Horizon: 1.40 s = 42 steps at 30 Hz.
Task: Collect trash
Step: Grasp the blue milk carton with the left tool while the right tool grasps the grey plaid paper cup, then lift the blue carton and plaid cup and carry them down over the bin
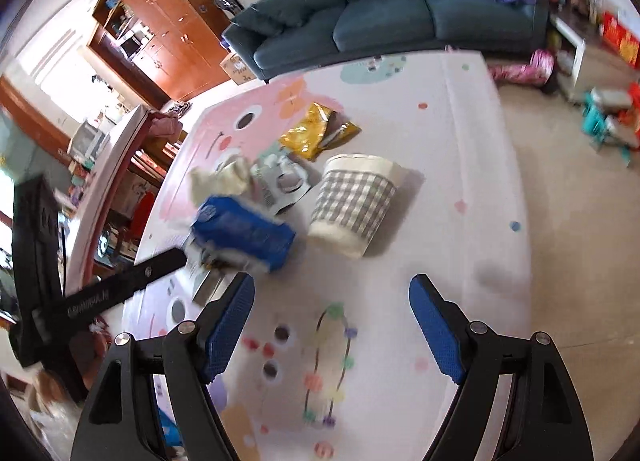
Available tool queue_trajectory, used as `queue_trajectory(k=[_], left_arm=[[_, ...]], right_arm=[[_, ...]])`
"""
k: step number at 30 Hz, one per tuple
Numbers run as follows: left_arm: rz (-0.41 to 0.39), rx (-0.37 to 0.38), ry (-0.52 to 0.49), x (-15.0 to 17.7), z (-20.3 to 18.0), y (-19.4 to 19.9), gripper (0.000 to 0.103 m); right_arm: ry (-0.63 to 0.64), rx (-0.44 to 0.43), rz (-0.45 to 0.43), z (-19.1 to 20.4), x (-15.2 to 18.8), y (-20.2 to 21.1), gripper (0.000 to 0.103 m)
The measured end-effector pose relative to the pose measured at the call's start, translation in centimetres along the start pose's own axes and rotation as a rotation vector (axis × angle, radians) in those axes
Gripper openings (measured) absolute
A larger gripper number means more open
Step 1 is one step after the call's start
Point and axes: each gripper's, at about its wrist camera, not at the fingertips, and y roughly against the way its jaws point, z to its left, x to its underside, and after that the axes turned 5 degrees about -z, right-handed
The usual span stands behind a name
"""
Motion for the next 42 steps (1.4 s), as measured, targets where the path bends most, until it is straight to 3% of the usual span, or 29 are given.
queue_trajectory(k=[8,13,15,18,22,35,42], left_arm=[[-0.021,-0.071,0.036,-1.2,0.4,-4.4,0.054],[-0.054,-0.094,0.007,-2.0,-0.4,-5.5,0.054],[-0.053,-0.097,-0.013,-2.1,-1.0,-6.0,0.054],[-0.058,-0.102,-0.043,-2.0,-1.9,-6.2,0.053],[-0.059,-0.083,-0.07,-2.0,-3.0,-6.0,0.044],[-0.032,-0.057,-0.147,-1.5,-5.0,-6.9,0.043],[-0.028,-0.05,-0.111,-1.8,-3.9,-6.6,0.044]], right_arm=[[-0.135,-0.069,0.071,-3.6,-3.6,-8.3,0.082],[-0.143,-0.085,0.106,-3.6,-4.3,-11.0,0.082],[-0.116,-0.074,0.131,-3.2,-4.6,-12.2,0.075],[-0.096,-0.117,0.165,-2.6,-4.3,-12.9,0.058],[-0.032,-0.094,0.147,-2.0,-4.2,-12.4,0.053],[0.083,-0.126,0.14,0.0,-3.5,-11.1,0.051],[0.142,-0.143,0.132,1.8,-3.0,-11.0,0.051]])
